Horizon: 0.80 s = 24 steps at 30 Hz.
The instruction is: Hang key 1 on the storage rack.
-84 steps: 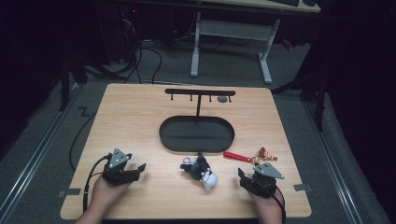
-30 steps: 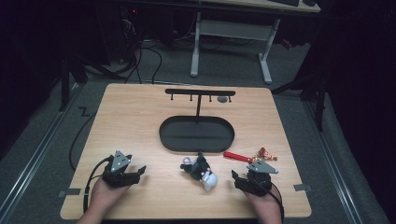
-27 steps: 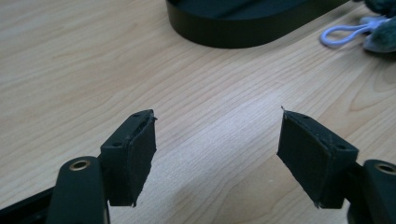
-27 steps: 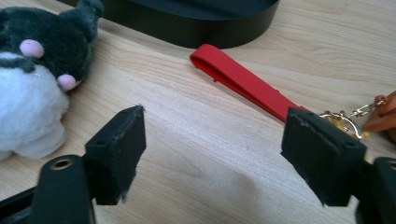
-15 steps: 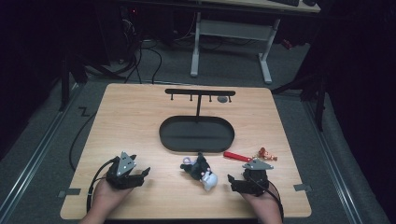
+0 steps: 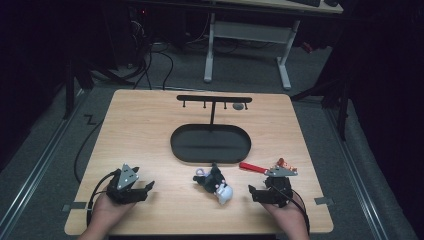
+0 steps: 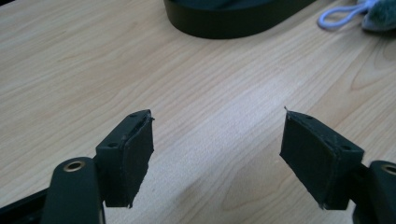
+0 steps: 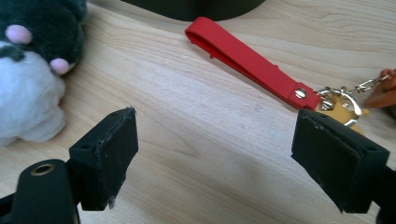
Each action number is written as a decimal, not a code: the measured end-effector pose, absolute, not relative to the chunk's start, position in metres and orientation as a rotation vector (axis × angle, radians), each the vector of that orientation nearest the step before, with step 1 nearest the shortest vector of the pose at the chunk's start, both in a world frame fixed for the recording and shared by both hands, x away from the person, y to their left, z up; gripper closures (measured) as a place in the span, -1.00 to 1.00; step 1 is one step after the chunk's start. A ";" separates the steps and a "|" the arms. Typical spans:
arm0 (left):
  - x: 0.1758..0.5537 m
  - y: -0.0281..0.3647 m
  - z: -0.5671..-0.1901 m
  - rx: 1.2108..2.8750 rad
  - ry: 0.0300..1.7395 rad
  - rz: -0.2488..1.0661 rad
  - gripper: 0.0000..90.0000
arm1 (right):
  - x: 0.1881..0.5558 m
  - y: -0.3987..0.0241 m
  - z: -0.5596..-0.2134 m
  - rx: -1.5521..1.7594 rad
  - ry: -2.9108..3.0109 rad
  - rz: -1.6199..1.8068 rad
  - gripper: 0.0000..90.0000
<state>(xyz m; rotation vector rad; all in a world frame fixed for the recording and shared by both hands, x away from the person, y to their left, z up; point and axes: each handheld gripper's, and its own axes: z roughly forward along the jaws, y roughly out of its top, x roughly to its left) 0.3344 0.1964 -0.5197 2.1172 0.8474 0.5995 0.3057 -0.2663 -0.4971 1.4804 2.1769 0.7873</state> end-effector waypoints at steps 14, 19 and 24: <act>0.339 0.199 -0.525 2.088 0.829 0.531 -0.42 | 0.308 -0.268 -0.498 1.557 2.269 0.626 -0.66; 0.338 0.198 -0.525 2.095 0.826 0.532 -0.42 | 0.310 -0.269 -0.490 1.589 2.302 0.554 -0.65; 0.336 0.199 -0.525 2.081 0.827 0.536 -0.42 | 0.311 -0.266 -0.485 1.575 2.346 0.503 -0.65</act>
